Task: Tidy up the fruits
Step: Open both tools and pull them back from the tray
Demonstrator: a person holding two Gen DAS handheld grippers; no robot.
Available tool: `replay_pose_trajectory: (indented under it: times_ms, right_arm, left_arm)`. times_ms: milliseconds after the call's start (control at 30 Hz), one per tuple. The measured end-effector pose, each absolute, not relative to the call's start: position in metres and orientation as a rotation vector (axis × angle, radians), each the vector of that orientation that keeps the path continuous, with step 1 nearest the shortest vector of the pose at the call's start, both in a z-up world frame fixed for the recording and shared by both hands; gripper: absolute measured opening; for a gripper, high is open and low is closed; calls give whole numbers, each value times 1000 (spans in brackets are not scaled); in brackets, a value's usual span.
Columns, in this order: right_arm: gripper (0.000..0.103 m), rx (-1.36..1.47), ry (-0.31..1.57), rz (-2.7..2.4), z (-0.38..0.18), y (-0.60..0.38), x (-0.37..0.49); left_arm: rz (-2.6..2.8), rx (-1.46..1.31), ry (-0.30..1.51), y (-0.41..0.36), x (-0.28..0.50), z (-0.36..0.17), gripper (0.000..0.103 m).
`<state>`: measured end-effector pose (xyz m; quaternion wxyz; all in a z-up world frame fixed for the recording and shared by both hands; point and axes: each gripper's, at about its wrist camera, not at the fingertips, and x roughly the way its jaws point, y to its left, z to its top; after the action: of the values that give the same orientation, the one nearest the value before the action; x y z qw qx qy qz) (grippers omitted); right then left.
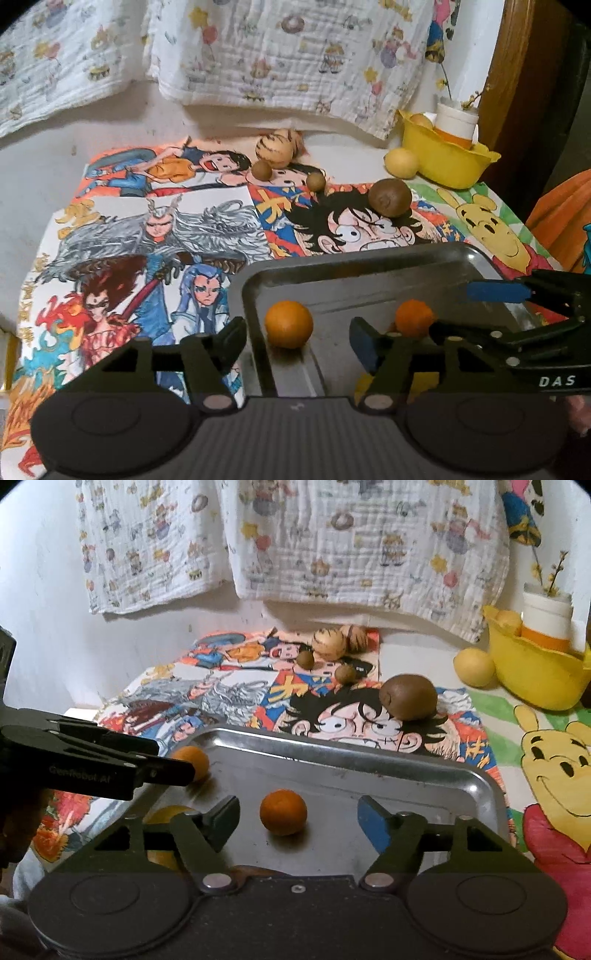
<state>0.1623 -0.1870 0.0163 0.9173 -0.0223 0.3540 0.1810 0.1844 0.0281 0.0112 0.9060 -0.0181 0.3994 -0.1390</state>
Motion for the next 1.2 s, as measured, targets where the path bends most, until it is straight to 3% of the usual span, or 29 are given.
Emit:
replay_pose_trajectory:
  times_ms: [233, 400, 1200]
  right_arm:
    - [94, -39, 672, 385, 32, -187, 136]
    - [102, -36, 647, 449, 38, -186, 116]
    - [102, -119, 746, 432, 27, -208, 66]
  left_arm:
    - [-263, -34, 785, 37, 161, 26, 95]
    - [-290, -6, 737, 40, 133, 36, 102]
    - [-318, 108, 820, 67, 76, 22, 102]
